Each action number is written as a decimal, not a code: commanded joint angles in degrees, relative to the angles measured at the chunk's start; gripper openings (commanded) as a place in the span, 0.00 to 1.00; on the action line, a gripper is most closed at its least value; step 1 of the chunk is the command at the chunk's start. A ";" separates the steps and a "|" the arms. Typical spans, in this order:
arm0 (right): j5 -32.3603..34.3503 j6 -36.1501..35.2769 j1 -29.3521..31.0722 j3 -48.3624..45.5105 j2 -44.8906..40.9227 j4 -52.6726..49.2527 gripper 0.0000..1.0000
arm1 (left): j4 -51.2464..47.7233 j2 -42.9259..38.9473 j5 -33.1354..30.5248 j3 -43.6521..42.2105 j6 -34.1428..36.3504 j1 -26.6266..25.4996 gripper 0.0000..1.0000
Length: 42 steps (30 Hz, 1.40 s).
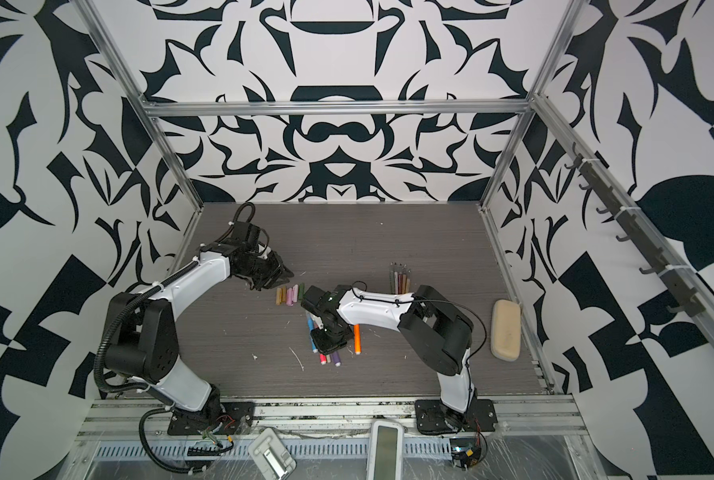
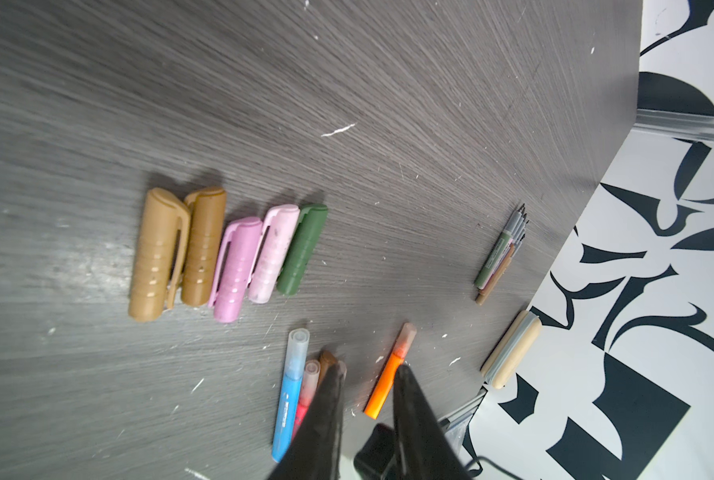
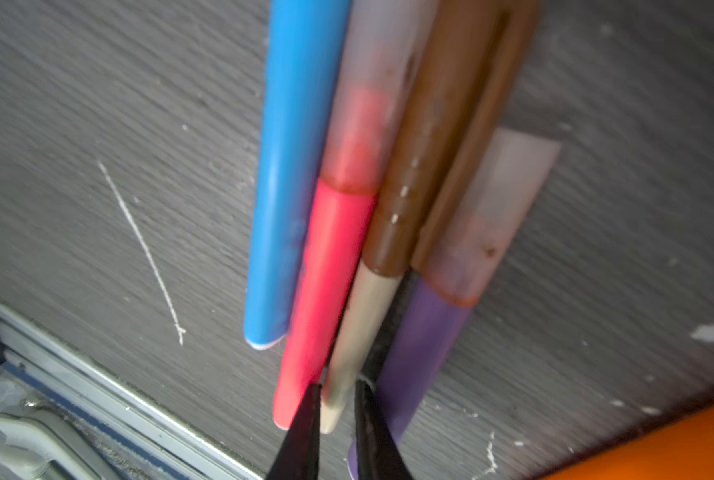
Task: Open the pen caps
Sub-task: 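Move the right gripper down to the brown-capped pen among the capped pens, then grasp the brown-capped pen with the right gripper and lift it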
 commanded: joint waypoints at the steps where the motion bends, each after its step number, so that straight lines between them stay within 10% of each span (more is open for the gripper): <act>1: 1.38 1.77 -0.01 -0.62 -0.86 -0.92 0.20 | -2.59 -1.68 0.28 -1.25 1.29 0.24 0.25; 42: 9.39 -6.17 -5.84 13.48 -1.54 -15.66 0.10 | -2.08 2.14 0.30 5.25 0.98 -4.15 0.31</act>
